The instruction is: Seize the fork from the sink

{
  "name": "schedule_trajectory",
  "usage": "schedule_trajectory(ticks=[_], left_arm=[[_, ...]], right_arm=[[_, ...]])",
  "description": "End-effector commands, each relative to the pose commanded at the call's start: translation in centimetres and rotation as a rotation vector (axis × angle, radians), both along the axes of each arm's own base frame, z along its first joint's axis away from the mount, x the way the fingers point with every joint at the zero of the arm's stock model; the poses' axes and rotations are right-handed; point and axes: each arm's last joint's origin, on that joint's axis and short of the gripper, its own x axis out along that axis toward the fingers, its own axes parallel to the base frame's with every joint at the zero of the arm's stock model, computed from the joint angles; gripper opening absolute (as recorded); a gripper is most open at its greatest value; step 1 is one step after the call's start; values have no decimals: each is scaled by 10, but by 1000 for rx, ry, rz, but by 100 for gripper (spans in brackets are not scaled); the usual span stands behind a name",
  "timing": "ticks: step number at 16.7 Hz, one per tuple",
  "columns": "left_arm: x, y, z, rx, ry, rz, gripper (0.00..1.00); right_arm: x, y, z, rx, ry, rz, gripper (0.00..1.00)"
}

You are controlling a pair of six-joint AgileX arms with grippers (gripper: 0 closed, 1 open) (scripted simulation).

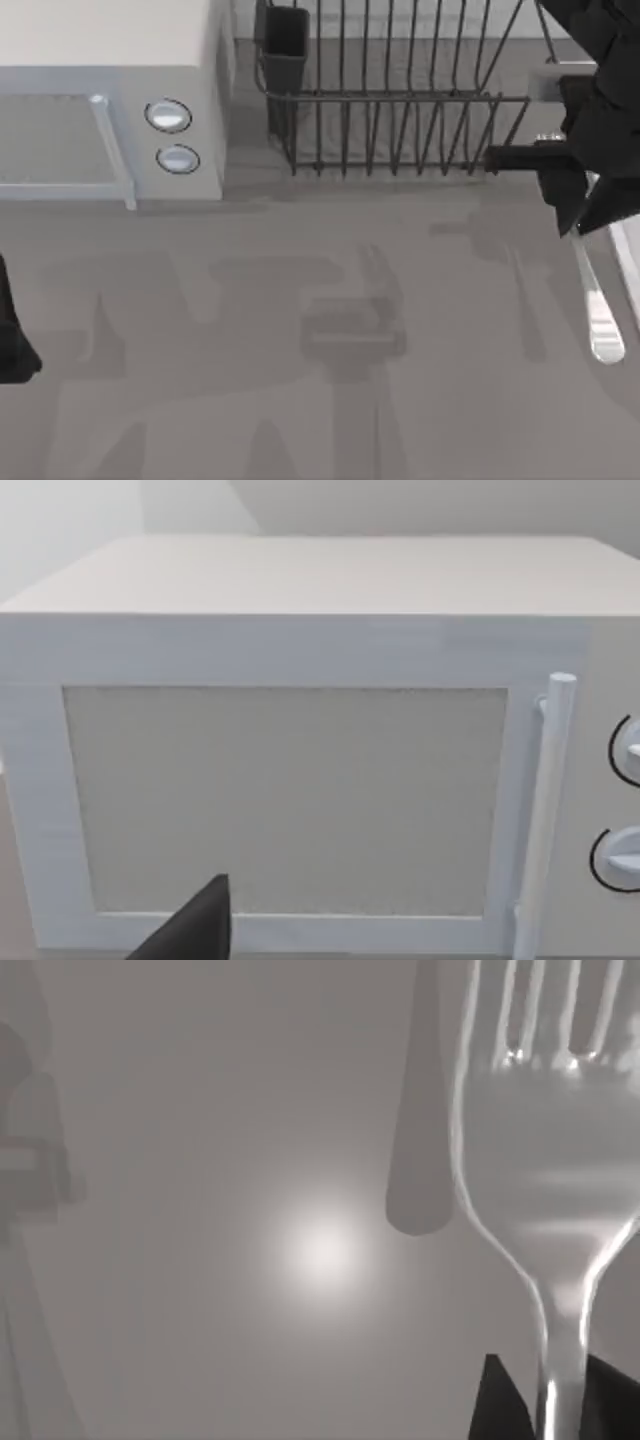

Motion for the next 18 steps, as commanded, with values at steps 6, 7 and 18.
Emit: schedule_trajectory(ticks=[6, 7, 18], left_arm=[[0, 0, 0, 0, 0, 0, 100], [0, 0, 0, 0, 0, 0, 100], [0, 0, 0, 0, 0, 0, 100]], right_arm=[[-82, 35, 9, -6, 8, -2, 0], [-82, 35, 9, -6, 8, -2, 0], [-76, 38, -59, 1, -1, -3, 0]])
